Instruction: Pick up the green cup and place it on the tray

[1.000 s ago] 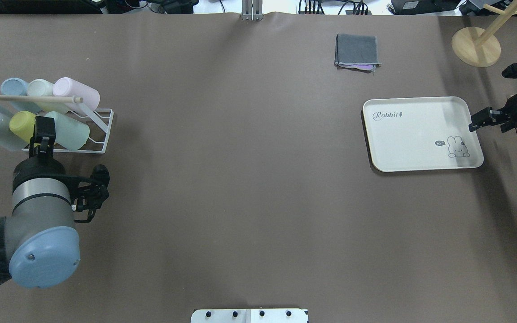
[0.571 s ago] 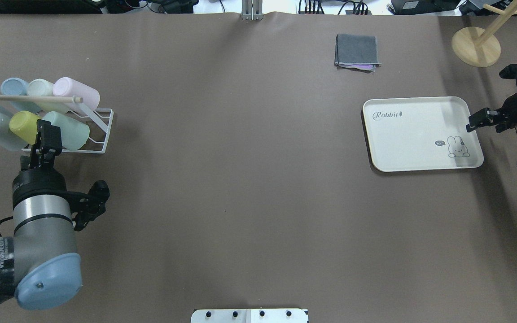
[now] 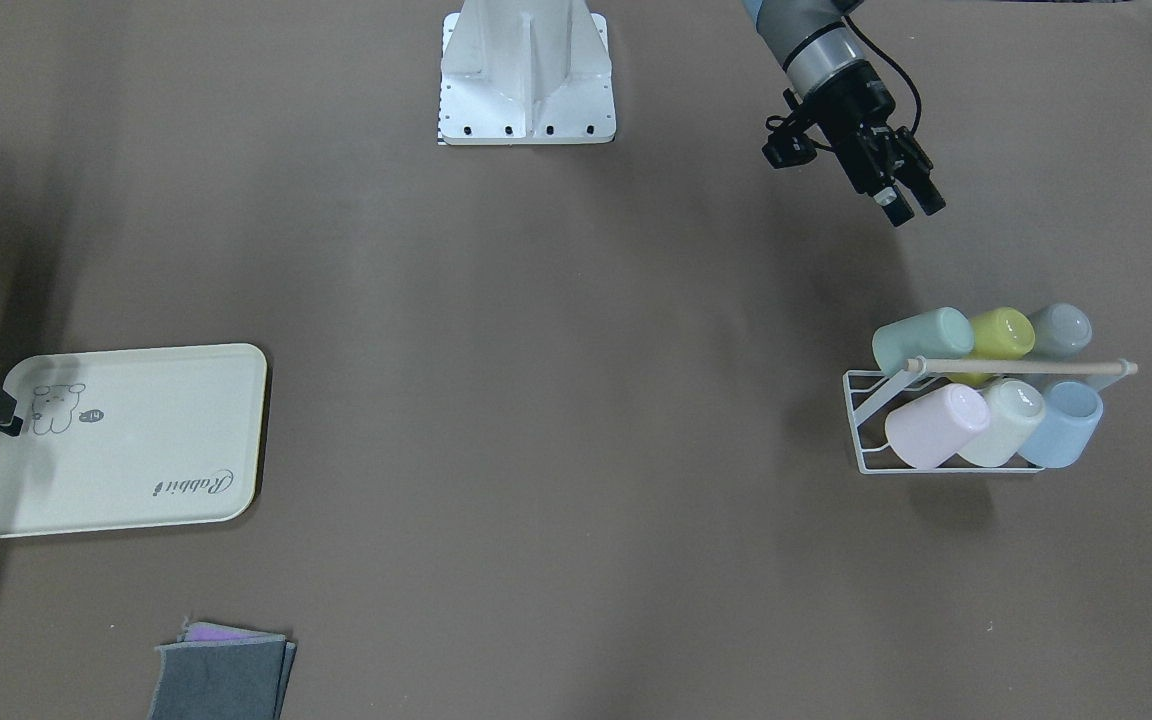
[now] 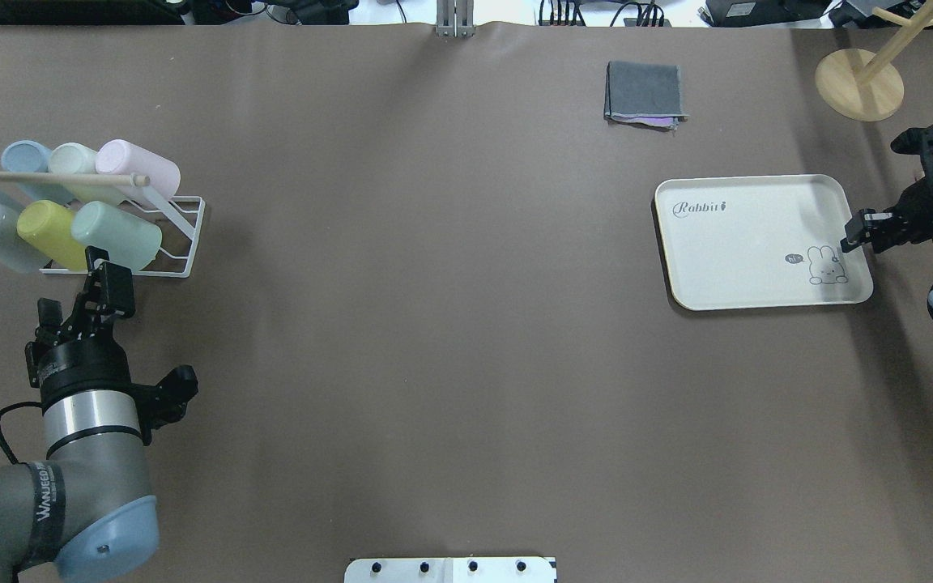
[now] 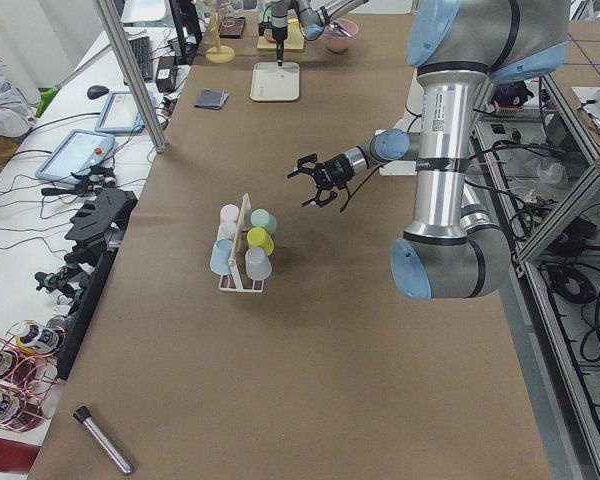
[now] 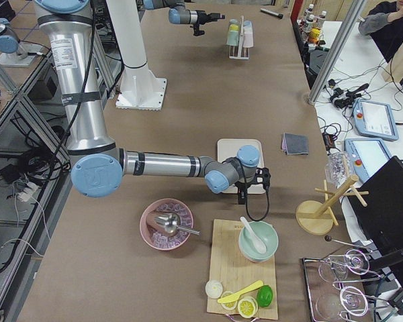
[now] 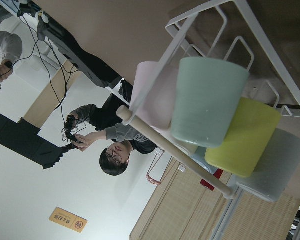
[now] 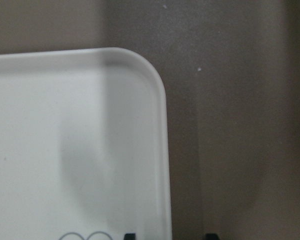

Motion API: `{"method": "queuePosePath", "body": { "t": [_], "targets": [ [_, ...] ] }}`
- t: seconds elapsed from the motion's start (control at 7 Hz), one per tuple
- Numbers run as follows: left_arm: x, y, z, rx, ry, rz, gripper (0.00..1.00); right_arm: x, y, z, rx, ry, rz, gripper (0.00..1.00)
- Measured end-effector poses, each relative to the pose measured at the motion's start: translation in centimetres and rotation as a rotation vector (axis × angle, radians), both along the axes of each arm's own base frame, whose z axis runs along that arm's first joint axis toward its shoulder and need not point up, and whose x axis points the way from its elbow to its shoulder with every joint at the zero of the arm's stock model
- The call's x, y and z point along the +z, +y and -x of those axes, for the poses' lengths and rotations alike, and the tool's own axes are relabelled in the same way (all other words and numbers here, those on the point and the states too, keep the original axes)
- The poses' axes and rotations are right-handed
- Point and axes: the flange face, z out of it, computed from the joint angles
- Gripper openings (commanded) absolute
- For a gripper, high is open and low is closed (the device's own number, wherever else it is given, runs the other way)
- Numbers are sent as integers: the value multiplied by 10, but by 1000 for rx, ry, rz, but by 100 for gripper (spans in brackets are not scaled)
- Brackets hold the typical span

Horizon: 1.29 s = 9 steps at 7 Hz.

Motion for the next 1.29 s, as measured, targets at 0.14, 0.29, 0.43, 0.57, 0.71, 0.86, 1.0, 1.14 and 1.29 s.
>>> {"method": "queuePosePath", "body": {
  "t": [0.14, 0.29, 0.43, 0.57, 0.71, 0.86, 1.0, 1.14, 1.29],
  "targets": [
    [14, 6, -12, 18, -40, 5, 99, 1, 1, 1, -4, -4, 4, 18],
    [28, 9, -22, 32, -84, -6, 99, 2, 2, 2, -8, -6, 6, 12],
    [44, 9, -33, 47, -139, -46, 99, 2, 2, 3, -10, -6, 7, 0],
    [57, 7, -40, 62, -196, -99, 99, 1, 3, 3, -11, -7, 6, 0],
    [67, 5, -41, 83, -278, -162, 99, -3, 2, -1, -10, -21, 2, 0],
    [76, 3, -40, 113, -388, -223, 98, -10, -2, -13, -1, -54, 7, 0],
    [86, 1, -41, 137, -474, -256, 98, -17, -7, -32, 14, -94, 11, 0],
    [97, -1, -45, 150, -528, -271, 98, -25, -14, -51, 32, -134, -5, 0],
    [105, -3, -50, 159, -559, -280, 98, -36, -21, -64, 47, -163, -44, 0]
  ]
}}
